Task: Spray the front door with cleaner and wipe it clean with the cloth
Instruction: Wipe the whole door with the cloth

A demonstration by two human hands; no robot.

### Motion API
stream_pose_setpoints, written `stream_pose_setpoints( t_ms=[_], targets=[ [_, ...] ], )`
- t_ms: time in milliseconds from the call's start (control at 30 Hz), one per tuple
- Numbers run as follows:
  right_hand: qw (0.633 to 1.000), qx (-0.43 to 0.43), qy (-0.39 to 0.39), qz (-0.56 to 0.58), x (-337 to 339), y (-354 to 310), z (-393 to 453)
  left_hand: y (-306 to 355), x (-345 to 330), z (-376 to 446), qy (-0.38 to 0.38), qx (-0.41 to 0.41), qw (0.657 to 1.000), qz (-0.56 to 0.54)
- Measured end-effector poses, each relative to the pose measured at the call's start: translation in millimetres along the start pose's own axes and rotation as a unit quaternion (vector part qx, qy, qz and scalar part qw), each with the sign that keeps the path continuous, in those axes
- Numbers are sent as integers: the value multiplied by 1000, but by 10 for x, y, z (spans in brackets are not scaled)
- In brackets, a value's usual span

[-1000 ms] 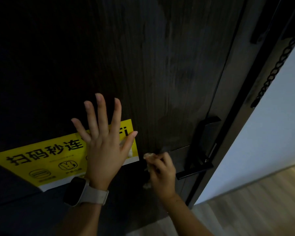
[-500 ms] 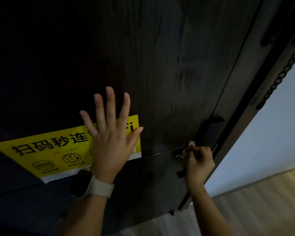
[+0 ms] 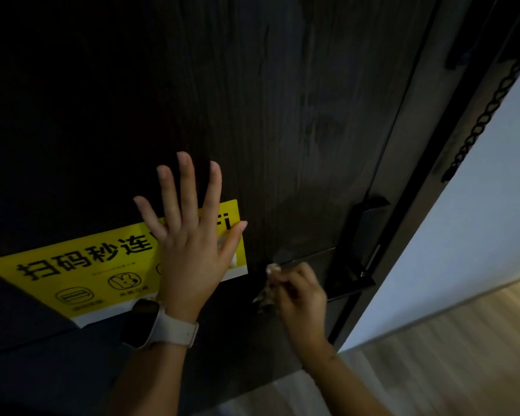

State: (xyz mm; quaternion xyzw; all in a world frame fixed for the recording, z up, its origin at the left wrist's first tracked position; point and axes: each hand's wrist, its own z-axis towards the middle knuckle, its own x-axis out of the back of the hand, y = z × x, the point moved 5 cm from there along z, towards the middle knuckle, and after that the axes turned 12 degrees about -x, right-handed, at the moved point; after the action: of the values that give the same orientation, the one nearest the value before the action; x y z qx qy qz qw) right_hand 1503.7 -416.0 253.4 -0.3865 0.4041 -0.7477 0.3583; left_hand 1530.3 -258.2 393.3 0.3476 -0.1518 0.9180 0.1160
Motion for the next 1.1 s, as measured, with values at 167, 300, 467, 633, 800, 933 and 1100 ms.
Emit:
stream_pose_setpoints(
  t_ms=[167, 300, 467, 633, 800, 933, 1100],
  targets=[
    [986, -73, 150, -8, 599, 250, 324, -5, -5, 0, 8, 2, 1000, 5],
    [974, -109, 198, -10, 697, 410, 436, -3, -13, 6, 10, -1, 1000, 1],
    [956, -154, 245, 51, 462, 432, 373, -8, -17, 2, 12, -2, 1000, 7],
    [987, -54, 132, 75, -76, 153, 61, -2, -10, 4, 10, -4, 1000, 13],
    [998, 2, -22, 56, -178, -97, -15, -9, 1, -4, 7, -6, 1000, 7],
    [994, 9, 103, 41, 578, -158, 294, -3, -8, -5, 14, -7, 1000, 8],
    [962, 109, 249, -16, 1038, -431, 860, -1, -10, -3, 17, -7, 1000, 22]
  ],
)
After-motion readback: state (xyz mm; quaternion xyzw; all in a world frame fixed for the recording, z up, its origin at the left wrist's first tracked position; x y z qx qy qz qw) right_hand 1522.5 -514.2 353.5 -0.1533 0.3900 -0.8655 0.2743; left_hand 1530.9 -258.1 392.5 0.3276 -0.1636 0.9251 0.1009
